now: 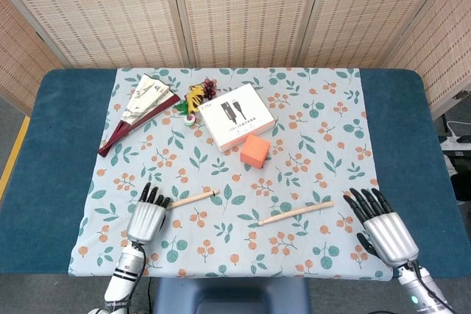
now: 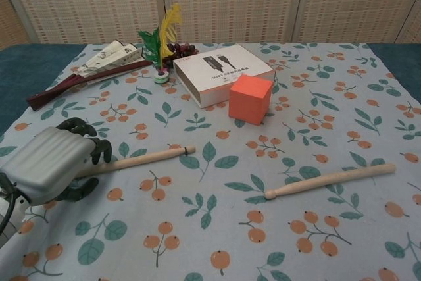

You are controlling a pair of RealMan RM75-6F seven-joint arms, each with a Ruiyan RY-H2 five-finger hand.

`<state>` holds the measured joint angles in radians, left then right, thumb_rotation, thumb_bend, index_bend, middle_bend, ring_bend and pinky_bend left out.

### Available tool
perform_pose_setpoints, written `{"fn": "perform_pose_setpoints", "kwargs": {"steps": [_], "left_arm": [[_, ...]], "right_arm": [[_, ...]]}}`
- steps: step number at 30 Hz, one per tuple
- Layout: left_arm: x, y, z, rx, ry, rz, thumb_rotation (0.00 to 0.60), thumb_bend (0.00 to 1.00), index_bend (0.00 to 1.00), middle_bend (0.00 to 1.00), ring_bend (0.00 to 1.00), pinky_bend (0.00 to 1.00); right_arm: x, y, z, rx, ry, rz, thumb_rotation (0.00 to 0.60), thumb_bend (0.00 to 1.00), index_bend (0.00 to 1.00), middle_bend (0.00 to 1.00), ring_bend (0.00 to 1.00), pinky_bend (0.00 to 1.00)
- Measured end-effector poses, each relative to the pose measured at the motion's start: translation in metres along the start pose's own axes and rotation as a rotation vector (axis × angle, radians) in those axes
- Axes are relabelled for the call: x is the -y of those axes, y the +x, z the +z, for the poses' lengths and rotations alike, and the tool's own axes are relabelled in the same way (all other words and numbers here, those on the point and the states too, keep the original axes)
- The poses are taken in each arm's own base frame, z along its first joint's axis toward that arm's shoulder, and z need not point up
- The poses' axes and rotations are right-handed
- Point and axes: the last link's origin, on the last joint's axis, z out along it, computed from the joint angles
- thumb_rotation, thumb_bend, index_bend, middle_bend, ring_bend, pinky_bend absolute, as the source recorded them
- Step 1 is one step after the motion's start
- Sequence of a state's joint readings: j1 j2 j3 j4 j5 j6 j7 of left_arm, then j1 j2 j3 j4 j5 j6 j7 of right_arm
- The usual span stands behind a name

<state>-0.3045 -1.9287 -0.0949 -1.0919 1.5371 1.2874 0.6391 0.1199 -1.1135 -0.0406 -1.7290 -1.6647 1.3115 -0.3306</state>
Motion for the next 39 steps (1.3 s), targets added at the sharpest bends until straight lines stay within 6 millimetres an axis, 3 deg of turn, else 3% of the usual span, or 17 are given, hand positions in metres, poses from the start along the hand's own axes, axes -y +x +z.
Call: {"fn": "perform_pose_setpoints", "kwargs": {"steps": [15,19,22,29,34,39], "left_arm": [[-0.002,-0.006,0.008,0.009,0.015,0.027,0.600,0.36,0.53,0.54,0.28,0.15],[-0.002,-0.004,0.008,0.008,0.013,0.034,0.600,0.38,0.61,0.66,0.35,0.15],[-0.003,-0.003,0.008,-0.001,0.011,0.024,0.600,0.45,0.71,0.78,0.42,0.15],[-0.001,-0.001,0.009,-0.033,0.009,0.004,0.600,0.57,0.85,0.90,0.50,0.15],[0.007,0.001,0.008,-0.084,-0.009,-0.041,0.600,0.57,0.86,0.91,0.51,0.15],[0.026,0.003,0.003,-0.157,-0.039,-0.088,0.600,0.57,0.86,0.91,0.51,0.15]], "right_arm": [[-0.005,-0.002,0.001,0.017,-0.016,-0.006,0.600,0.30,0.00,0.00,0.00,0.00],[-0.004,-0.003,0.001,0.017,-0.016,-0.009,0.600,0.30,0.00,0.00,0.00,0.00],[-0.003,-0.003,0.002,0.020,-0.016,-0.013,0.600,0.30,0.00,0.00,0.00,0.00],[0.001,-0.005,0.004,0.030,-0.007,-0.024,0.600,0.30,0.00,0.00,0.00,0.00],[0.012,-0.009,0.022,0.043,0.046,-0.076,0.600,0.30,0.00,0.01,0.00,0.00],[0.026,-0.017,0.047,0.036,0.105,-0.139,0.600,0.30,0.12,0.15,0.00,0.00]]}}
